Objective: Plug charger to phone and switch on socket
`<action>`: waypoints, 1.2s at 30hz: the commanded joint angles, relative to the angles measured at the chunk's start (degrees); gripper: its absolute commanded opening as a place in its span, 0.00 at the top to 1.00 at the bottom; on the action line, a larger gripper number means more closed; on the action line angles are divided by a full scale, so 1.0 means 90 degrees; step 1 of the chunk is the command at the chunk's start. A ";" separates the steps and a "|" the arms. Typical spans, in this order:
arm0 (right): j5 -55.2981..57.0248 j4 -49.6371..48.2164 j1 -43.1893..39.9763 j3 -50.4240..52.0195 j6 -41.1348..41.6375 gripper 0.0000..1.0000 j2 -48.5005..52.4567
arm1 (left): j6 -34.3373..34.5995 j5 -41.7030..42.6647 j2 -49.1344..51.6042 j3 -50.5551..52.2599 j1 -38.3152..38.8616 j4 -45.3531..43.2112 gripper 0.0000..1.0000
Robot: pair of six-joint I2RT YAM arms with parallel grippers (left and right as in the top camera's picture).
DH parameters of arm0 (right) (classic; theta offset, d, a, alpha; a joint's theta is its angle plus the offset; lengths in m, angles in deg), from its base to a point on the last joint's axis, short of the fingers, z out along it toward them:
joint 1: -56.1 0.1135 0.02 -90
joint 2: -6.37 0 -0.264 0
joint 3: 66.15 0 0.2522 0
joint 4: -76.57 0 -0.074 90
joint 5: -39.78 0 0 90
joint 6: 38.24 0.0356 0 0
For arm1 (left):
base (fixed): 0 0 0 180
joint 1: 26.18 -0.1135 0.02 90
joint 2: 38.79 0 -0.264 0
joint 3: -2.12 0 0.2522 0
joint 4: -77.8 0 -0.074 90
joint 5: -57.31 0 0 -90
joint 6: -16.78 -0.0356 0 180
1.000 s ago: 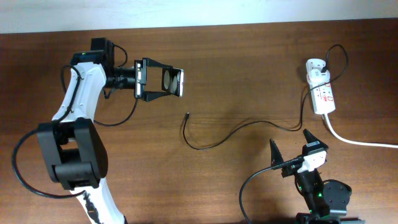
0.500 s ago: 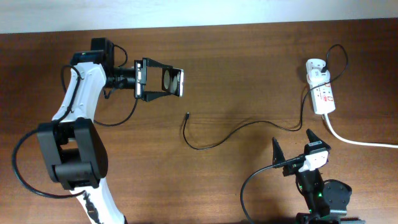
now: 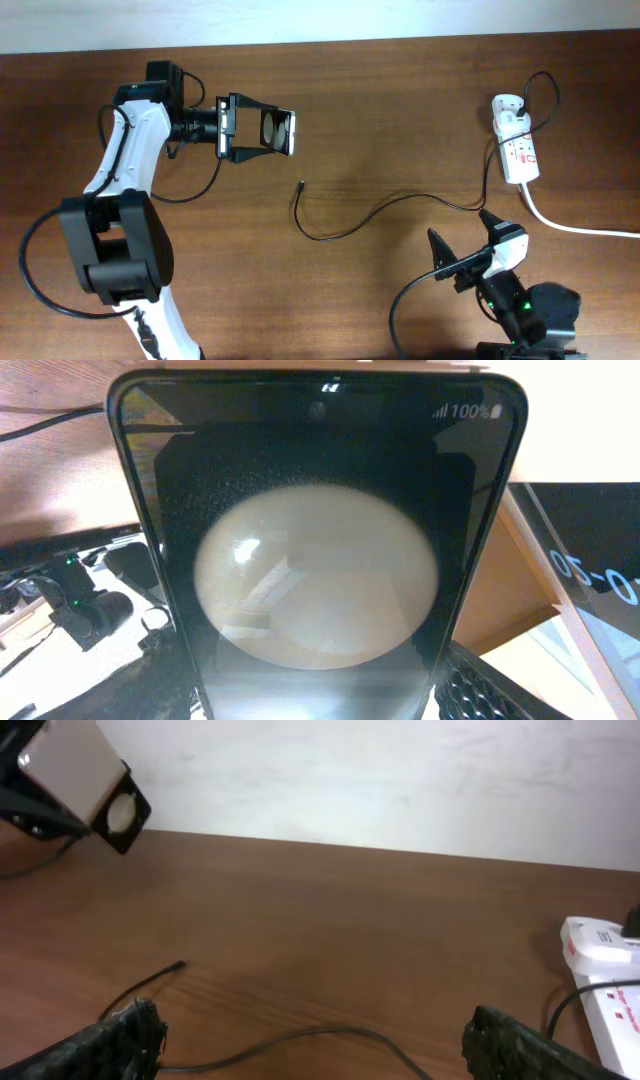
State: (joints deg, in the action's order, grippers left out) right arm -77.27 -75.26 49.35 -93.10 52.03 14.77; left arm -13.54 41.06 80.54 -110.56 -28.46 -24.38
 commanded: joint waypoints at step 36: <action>-0.1095 0.5569 0.0039 -0.7924 -0.0219 0.01 0.6618 | 0.0083 -0.0226 0.0015 -0.0182 0.0767 0.0010 1.00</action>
State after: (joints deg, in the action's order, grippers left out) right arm -86.60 -25.75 49.35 -161.10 50.22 72.70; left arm -13.51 37.28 80.54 -110.56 -21.58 -24.38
